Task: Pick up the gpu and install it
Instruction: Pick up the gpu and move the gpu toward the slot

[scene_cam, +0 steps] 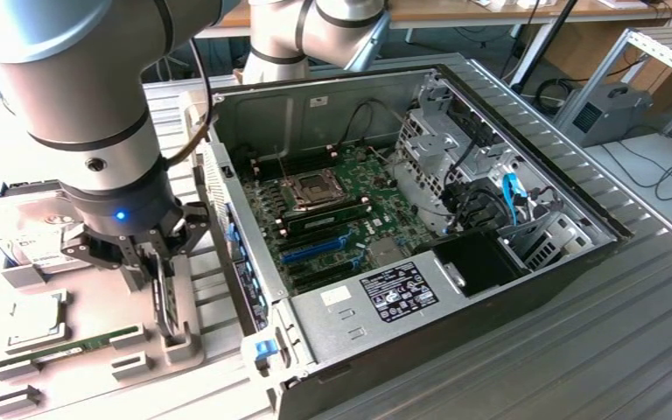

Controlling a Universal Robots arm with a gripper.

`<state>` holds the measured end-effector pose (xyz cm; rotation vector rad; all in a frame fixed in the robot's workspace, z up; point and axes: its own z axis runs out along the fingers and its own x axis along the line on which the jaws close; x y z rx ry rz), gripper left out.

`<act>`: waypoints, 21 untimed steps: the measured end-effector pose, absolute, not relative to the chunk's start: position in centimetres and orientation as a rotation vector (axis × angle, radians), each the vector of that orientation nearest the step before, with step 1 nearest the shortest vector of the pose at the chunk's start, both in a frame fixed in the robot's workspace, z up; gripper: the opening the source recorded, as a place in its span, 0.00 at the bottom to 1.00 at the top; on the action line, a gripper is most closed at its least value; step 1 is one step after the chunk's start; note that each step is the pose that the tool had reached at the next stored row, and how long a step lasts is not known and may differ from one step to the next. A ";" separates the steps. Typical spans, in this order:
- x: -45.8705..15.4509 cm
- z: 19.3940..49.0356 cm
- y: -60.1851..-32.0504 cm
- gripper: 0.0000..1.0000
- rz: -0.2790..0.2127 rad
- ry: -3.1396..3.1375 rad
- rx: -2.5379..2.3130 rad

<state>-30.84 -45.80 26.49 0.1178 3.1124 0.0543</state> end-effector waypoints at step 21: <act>-30.8 27.7 -45.6 0.26 0.054 3.113 0.118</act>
